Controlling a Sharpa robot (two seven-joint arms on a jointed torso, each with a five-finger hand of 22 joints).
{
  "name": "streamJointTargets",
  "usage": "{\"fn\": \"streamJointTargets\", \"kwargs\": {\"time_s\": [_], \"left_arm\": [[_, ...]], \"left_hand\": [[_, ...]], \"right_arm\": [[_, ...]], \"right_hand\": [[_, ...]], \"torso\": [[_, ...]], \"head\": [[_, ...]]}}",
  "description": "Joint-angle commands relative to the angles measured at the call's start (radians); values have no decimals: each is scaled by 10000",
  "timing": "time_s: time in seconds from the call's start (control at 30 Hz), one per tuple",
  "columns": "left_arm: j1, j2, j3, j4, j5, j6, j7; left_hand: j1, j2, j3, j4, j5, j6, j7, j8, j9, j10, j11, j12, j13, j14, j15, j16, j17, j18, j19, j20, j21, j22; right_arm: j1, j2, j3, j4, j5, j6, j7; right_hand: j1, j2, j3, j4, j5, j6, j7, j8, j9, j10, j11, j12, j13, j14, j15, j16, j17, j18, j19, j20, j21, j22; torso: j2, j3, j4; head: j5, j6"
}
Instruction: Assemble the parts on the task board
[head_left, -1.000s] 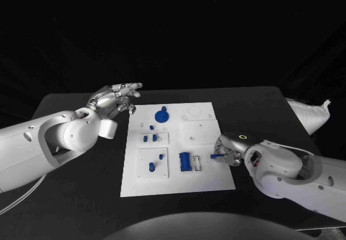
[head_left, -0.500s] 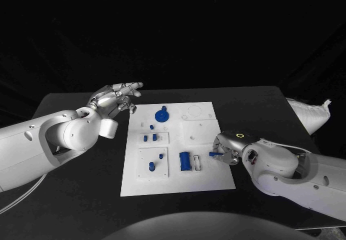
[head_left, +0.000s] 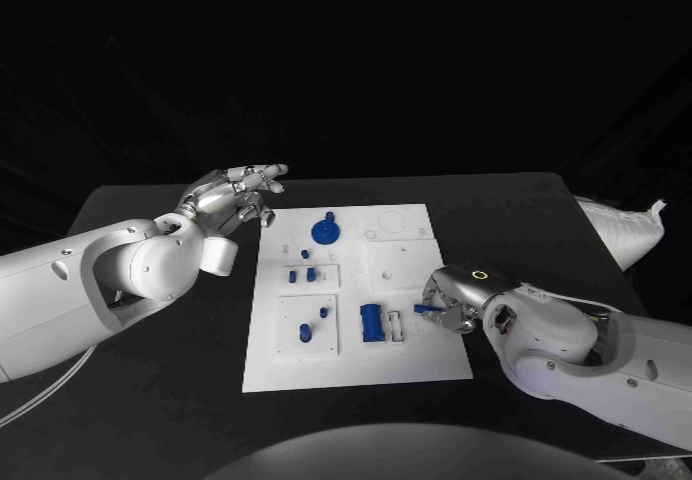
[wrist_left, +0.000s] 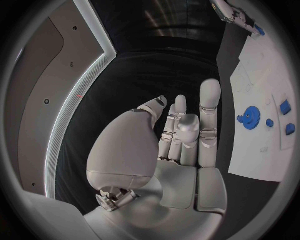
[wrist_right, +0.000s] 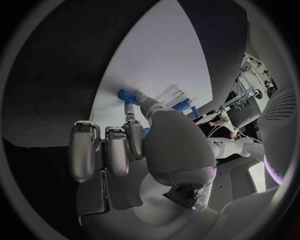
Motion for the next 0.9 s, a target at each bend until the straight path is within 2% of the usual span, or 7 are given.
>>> {"fn": "streamJointTargets", "kwargs": {"time_s": [0.03, 0.1, 0.17, 0.3, 0.5, 0.8, 0.9], "left_arm": [[4, 18, 4, 14, -22, 92, 83], [4, 21, 4, 14, -23, 92, 86], [4, 23, 4, 16, -23, 102, 96], [4, 18, 4, 31, -23, 105, 106], [5, -5, 4, 58, -23, 97, 110], [5, -15, 4, 98, -23, 100, 109], [5, -13, 4, 102, -24, 102, 110]], "left_hand": [[-84, 23, 22, 54, 42, -73, -7, 58, 9, -71, -23, 67, -9, -68, -21, -50, -9, 151, -25, 8, -66, -9], [-84, 23, 22, 54, 42, -73, -7, 58, 9, -71, -23, 67, -9, -68, -21, -50, -9, 151, -25, 8, -66, -9], [-56, 43, 46, 42, 46, -75, -9, 81, 11, -82, -26, 82, -17, -68, -24, -47, -8, 154, -25, 7, -79, -18], [-43, 61, 62, 38, 46, -51, -16, 111, 17, -84, -30, 95, -23, -71, -26, -47, -15, 155, -25, 6, -90, -26], [-43, 59, 62, 37, 46, -52, -16, 113, 17, -86, -30, 96, -24, -69, -26, -45, -9, 155, -24, 6, -89, -25], [-43, 59, 62, 37, 46, -52, -16, 113, 17, -86, -30, 96, -24, -69, -26, -45, -9, 155, -24, 6, -89, -25], [-43, 59, 62, 37, 46, -52, -16, 113, 17, -86, -30, 96, -24, -69, -26, -45, -9, 155, -24, 6, -89, -25]], "right_arm": [[-77, -104, -43, 185, 1344, -933, -57], [-12, -171, -20, 297, 1848, -1280, -14], [53, -234, -5, 407, 2306, -1520, 9], [129, -326, 11, 615, 3100, -1730, 9], [161, -361, 17, 738, 4081, -1664, 62], [149, -223, 3, 670, 4768, -1240, -67], [130, -73, -6, 605, 4899, -1181, -143]], "right_hand": [[-129, -10, 89, -7, 126, 117, -13, 40, 64, 138, -24, 77, 1020, 883, 41, 76, 1816, -165, 222, 53, 58, 235], [-122, -12, 146, -30, 183, 141, -24, 37, 56, 153, -34, 105, 1038, 887, 33, 89, 1839, -171, 234, 45, 78, 265], [-197, -66, 226, -58, 515, 200, -32, 23, 36, 183, -48, 143, 1063, 894, 21, 107, 1871, -181, 255, 27, 110, 312], [-333, -137, 236, -55, 788, 250, -38, 3, 14, 211, -50, 182, 1090, 901, 14, 129, 1909, -191, 271, 19, 137, 355], [-591, -236, 169, -8, 1388, 319, -48, -42, -24, 261, -59, 264, 1149, 909, 5, 155, 1955, -202, 293, 8, 174, 411], [-909, -327, -63, 126, 1685, 388, -50, -74, -54, 308, -58, 353, 1213, 915, 9, 173, 1988, -208, 303, 7, 194, 444], [-1103, -366, -247, 230, 2027, 476, -78, -68, -63, 379, -78, 537, 1333, 919, -5, 184, 2005, -213, 314, 0, 213, 474]], "torso": [[0, -17, 13], [-2, -26, 14], [3, -24, 7], [9, -19, 1], [8, -20, -12], [4, -16, 9], [11, -7, 1]], "head": [[4, 3], [1, -3], [25, -8], [31, -7], [37, -30], [13, -42], [7, -42]]}}
